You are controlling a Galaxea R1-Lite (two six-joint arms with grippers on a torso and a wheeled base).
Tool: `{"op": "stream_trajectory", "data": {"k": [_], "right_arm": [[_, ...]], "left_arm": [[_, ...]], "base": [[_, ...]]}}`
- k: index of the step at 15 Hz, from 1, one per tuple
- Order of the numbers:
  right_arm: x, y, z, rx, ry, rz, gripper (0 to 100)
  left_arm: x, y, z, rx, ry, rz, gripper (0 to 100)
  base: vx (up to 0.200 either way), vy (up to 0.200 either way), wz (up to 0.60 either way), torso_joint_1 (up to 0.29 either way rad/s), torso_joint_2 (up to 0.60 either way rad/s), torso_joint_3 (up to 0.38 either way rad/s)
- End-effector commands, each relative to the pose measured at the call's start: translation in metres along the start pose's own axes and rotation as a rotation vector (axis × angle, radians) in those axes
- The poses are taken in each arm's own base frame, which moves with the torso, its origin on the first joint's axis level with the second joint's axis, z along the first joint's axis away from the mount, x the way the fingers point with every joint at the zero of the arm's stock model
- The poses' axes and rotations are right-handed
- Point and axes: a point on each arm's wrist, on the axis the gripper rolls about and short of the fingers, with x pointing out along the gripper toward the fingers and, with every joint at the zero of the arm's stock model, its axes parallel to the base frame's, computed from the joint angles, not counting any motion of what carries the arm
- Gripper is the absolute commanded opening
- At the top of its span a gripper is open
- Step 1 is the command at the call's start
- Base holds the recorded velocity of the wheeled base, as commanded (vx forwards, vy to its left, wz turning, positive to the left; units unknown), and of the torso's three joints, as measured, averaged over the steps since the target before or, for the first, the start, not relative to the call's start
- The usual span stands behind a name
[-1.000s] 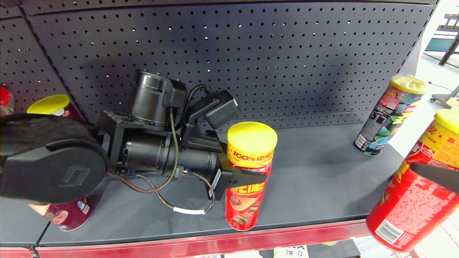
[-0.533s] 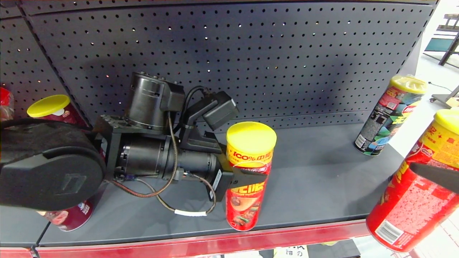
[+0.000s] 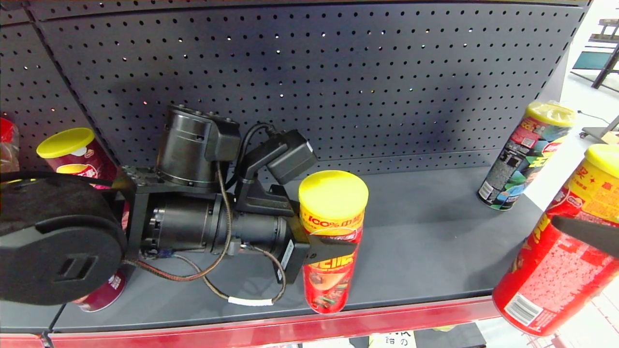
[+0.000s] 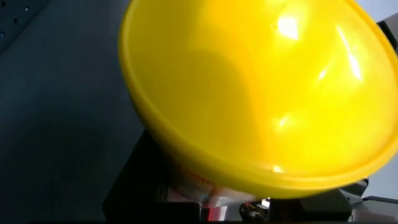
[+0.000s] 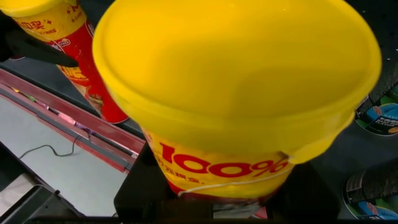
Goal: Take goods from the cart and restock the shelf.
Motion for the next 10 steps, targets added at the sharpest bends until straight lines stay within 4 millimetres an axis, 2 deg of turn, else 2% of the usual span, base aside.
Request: {"op": "stream_trajectory", "data": {"k": [1,2,6,9,10], "right_arm": [[0.001,0.000,0.000,-0.001,0.001,0.001,0],[0.001,0.000,0.000,-0.001,0.003,0.001,0],[0.008,-0.002,0.002,-0.004,0.017,0.014,0],[0.022,-0.004,0.017,-0.007,0.016,0.057,0],[0.052,-0.012,0.034,-0.011,0.010,0.076,0]], "left_arm": [[-0.002,-0.001,0.001,0.005,-0.004,0.001,0],[-0.002,-0.002,0.001,0.006,-0.005,0.002,100],[-0.009,-0.010,-0.002,-0.006,0.001,0.004,100],[-0.017,-0.015,-0.002,-0.009,-0.008,0.008,100],[-0.030,-0.021,-0.003,-0.005,-0.020,0.022,100]], "base": [[0.000,0.000,0.00,0.000,0.00,0.000],[0.000,0.000,0.00,0.000,0.00,0.000],[0.000,0.000,0.00,0.000,0.00,0.000],[0.000,0.000,0.00,0.000,0.00,0.000],[0.000,0.000,0.00,0.000,0.00,0.000]]}}
